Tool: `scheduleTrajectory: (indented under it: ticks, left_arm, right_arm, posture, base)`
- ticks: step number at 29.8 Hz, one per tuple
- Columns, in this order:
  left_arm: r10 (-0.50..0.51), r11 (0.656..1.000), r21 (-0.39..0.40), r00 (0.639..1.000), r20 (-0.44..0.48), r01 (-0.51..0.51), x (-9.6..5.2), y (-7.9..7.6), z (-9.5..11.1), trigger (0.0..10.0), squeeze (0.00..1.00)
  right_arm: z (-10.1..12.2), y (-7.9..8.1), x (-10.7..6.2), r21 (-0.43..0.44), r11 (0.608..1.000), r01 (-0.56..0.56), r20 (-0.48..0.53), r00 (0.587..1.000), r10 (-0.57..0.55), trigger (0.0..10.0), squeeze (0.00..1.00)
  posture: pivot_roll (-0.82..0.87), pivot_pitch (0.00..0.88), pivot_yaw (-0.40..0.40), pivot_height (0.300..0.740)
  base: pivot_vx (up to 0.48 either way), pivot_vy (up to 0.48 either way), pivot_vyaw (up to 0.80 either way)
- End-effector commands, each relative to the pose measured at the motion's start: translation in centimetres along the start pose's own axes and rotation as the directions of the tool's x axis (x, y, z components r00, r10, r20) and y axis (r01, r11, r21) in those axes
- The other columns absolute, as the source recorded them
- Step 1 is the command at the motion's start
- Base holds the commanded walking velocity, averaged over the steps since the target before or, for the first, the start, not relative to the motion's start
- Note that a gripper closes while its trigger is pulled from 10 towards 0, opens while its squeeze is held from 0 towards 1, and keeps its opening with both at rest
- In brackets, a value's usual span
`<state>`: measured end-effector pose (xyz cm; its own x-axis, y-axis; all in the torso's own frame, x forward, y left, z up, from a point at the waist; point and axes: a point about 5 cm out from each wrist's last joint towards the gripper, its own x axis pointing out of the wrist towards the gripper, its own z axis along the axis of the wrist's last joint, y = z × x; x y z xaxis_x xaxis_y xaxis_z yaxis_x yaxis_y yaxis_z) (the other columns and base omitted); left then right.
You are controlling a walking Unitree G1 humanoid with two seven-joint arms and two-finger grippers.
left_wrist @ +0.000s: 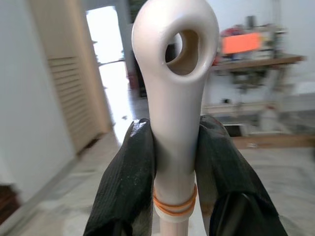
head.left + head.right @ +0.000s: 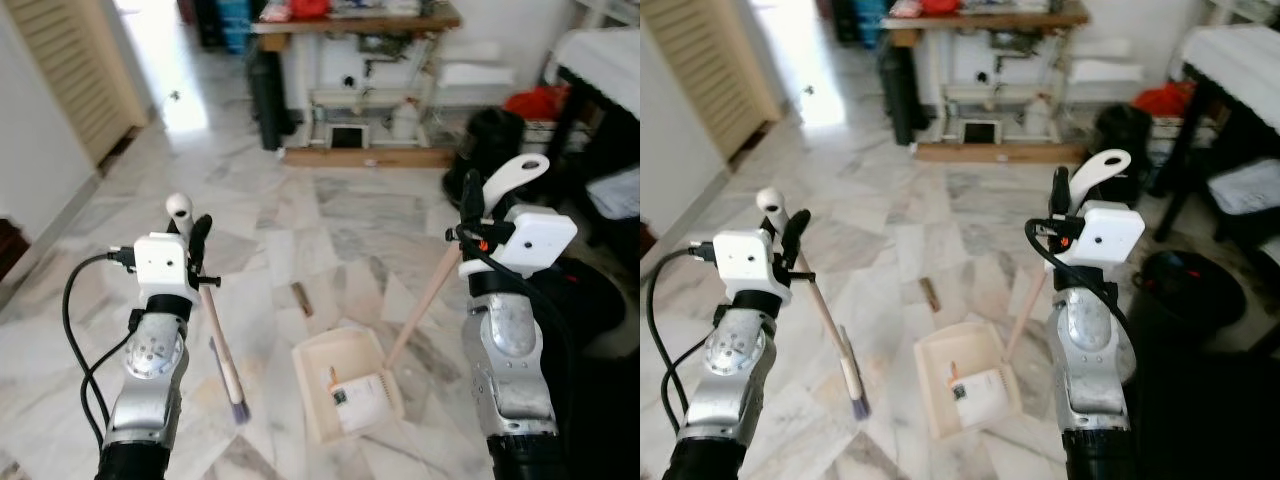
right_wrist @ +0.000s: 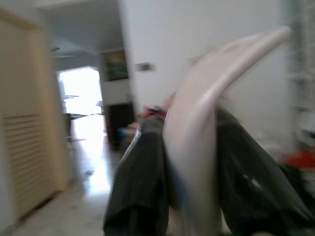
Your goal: Sweep floor
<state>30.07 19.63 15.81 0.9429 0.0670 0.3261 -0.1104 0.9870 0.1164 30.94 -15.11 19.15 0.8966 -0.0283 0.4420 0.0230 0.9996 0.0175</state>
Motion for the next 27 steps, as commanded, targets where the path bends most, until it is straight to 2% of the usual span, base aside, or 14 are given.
scheduleTrajectory:
  ticks: [1, 27]
  left_arm:
    - [0.004, 1.0, 0.011, 0.998, 0.065, -0.005, 0.5, 0.0, 1.4, 10.0, 0.0]
    - [0.028, 1.0, -0.014, 0.996, 0.079, -0.027, 0.7, -1.2, 1.7, 10.0, 0.0]
  right_arm:
    - [1.0, 0.0, 0.6, 0.025, 1.0, 0.007, 0.058, 0.998, -0.008, 10.0, 0.0]
    - [1.4, 0.6, 1.8, 0.044, 0.999, -0.026, 0.075, 0.997, 0.023, 10.0, 0.0]
  posture:
    - [-0.02, 0.0, 0.038, 0.74]
    - [-0.01, 0.0, 0.015, 0.74]
  base:
    - [0.0, 0.0, 0.7]
    - [0.0, 0.0, 0.7]
